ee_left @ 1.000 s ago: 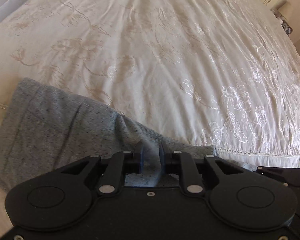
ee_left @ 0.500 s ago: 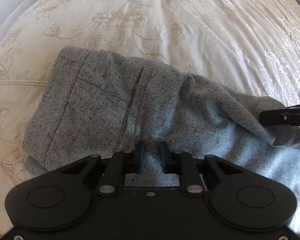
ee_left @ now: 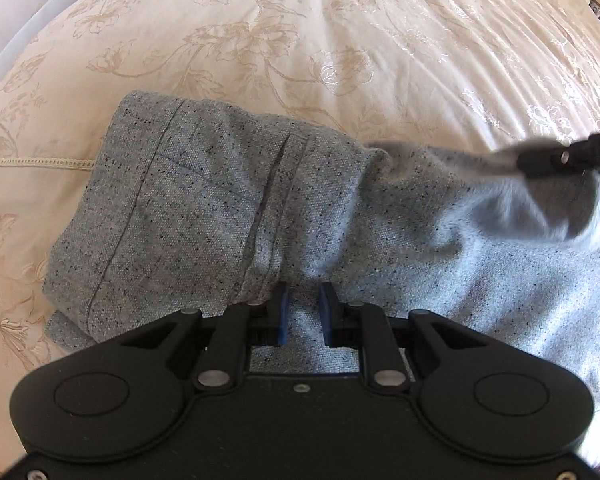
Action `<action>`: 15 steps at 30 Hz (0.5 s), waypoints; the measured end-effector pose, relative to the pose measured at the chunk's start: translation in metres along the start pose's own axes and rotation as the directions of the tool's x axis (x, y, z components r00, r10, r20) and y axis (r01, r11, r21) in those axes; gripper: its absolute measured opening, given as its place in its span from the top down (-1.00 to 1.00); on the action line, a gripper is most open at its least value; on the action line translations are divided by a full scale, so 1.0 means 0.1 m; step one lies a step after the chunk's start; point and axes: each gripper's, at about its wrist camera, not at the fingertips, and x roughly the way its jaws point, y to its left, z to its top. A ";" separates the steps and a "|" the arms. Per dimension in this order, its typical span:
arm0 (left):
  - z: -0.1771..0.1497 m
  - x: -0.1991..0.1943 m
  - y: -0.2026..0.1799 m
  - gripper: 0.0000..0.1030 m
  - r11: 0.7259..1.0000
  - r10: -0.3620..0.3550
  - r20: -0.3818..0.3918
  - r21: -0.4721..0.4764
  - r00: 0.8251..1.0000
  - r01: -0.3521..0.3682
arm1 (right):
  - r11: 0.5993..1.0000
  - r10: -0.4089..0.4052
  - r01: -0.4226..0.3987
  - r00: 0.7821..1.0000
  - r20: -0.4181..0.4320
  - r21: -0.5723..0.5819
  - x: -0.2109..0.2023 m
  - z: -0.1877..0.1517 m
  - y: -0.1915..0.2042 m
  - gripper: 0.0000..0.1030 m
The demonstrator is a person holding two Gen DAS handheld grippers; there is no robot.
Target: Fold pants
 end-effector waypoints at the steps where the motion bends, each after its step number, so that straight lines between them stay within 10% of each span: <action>1: -0.01 0.00 0.01 0.48 1.000 -0.001 0.004 -0.004 1.000 0.001 | 0.999 -0.016 0.019 0.998 0.066 -0.046 -0.12 0.05 0.09 0.93; 6: -0.03 -0.02 0.00 0.48 1.000 0.006 0.013 0.001 1.000 -0.006 | 0.985 -0.054 0.071 0.993 0.109 -0.157 0.00 0.20 0.24 0.94; 15: -0.08 -0.13 -0.07 0.47 0.999 0.020 0.025 0.038 0.999 -0.021 | 0.991 -0.131 0.132 0.990 0.054 -0.016 0.40 0.36 -0.14 0.83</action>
